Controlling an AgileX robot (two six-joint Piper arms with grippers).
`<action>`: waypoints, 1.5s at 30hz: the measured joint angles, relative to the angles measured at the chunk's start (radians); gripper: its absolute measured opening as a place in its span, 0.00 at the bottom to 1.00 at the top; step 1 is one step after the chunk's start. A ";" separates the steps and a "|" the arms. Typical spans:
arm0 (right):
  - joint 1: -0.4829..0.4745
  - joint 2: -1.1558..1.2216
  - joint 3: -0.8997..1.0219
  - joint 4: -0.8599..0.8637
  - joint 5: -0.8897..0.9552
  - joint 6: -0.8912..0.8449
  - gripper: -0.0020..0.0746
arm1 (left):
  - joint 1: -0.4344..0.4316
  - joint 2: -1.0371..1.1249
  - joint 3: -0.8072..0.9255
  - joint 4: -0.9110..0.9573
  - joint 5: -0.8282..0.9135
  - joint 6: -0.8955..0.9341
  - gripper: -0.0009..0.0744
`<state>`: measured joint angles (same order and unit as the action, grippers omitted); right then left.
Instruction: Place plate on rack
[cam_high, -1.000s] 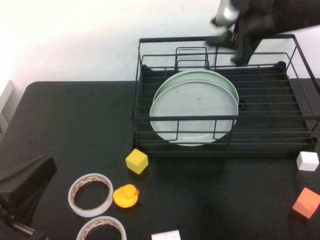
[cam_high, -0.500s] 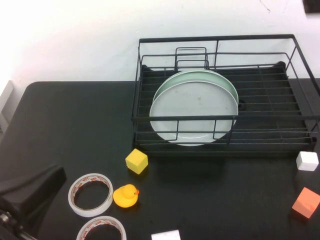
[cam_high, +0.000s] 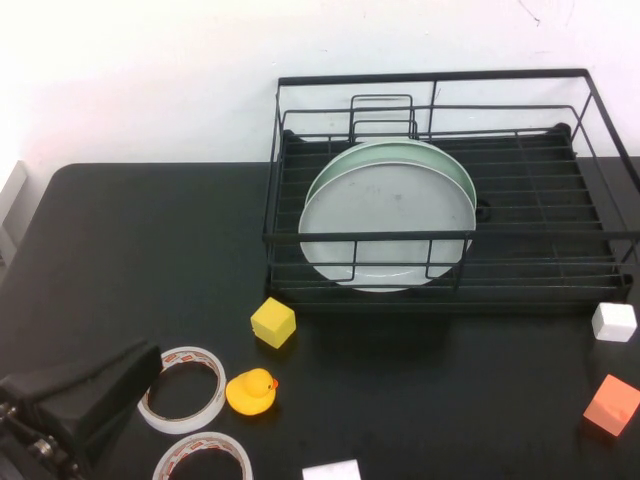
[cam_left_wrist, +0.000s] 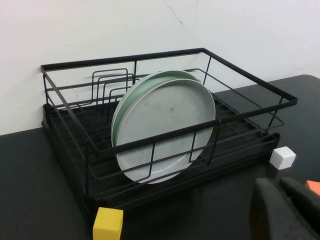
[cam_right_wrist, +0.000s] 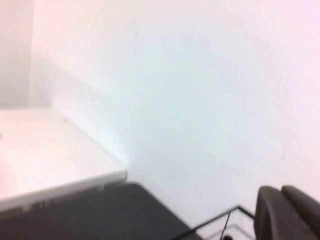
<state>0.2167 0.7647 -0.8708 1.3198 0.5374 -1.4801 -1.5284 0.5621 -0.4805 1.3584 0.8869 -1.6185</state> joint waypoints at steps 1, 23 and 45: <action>0.000 -0.037 0.027 0.018 -0.002 -0.012 0.03 | 0.000 0.000 0.000 0.000 0.000 0.000 0.01; 0.000 -0.351 0.292 0.153 -0.149 -0.033 0.03 | 0.000 0.000 0.000 0.000 0.000 0.002 0.01; 0.000 -0.368 0.620 0.148 -0.478 -0.003 0.03 | 0.000 0.000 0.000 0.000 0.000 0.002 0.01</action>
<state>0.2167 0.3970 -0.2508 1.4682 0.0596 -1.4832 -1.5284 0.5621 -0.4805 1.3584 0.8869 -1.6162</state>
